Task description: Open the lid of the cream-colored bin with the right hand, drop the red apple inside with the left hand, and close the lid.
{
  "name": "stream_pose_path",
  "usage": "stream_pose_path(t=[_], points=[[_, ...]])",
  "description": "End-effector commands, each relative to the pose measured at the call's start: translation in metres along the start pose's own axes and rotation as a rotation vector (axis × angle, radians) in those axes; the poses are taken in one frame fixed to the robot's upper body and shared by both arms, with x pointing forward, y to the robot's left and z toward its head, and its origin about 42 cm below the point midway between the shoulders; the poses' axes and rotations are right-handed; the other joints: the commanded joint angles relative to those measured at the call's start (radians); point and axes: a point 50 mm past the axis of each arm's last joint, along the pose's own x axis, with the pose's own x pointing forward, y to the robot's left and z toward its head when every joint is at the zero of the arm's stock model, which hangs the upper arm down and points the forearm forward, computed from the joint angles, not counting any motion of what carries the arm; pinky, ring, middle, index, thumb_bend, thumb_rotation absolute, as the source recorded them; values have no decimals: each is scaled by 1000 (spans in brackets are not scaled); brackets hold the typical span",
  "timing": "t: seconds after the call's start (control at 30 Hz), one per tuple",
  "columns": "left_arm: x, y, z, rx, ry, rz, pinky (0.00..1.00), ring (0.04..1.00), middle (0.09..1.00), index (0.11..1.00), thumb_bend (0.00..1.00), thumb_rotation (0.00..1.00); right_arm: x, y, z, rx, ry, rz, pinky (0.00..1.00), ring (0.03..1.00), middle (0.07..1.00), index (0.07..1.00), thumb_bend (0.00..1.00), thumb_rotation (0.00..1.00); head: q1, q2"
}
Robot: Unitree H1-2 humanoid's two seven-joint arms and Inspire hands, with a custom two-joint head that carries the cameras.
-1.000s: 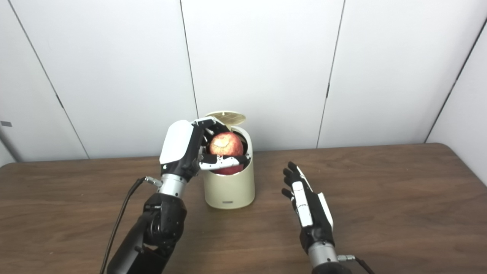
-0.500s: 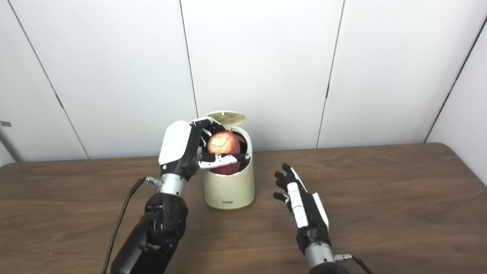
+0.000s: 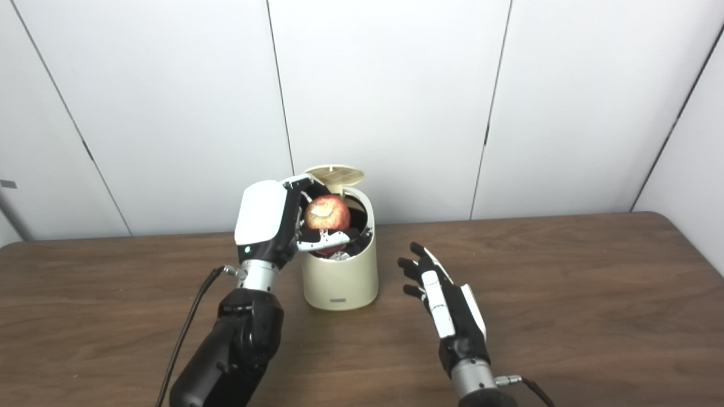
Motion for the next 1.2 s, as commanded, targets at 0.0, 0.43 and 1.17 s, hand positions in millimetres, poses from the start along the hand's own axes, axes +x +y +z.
stream_pose_path(t=[0.0, 0.43, 1.17], points=[[18, 13, 11, 39, -36, 43, 548, 635, 558, 488, 508, 0, 7, 3, 18, 6, -70, 18, 802, 863, 813, 889, 541, 1000, 0, 0], [16, 15, 14, 56, -15, -3, 605, 690, 713, 667, 958, 0, 8, 4, 18, -18, -68, 29, 797, 830, 788, 864, 515, 1000, -4, -8], [9, 19, 13, -97, -13, 43, 402, 457, 537, 486, 487, 0, 7, 1, 18, -25, -67, 16, 784, 822, 778, 834, 503, 1000, 3, -3]])
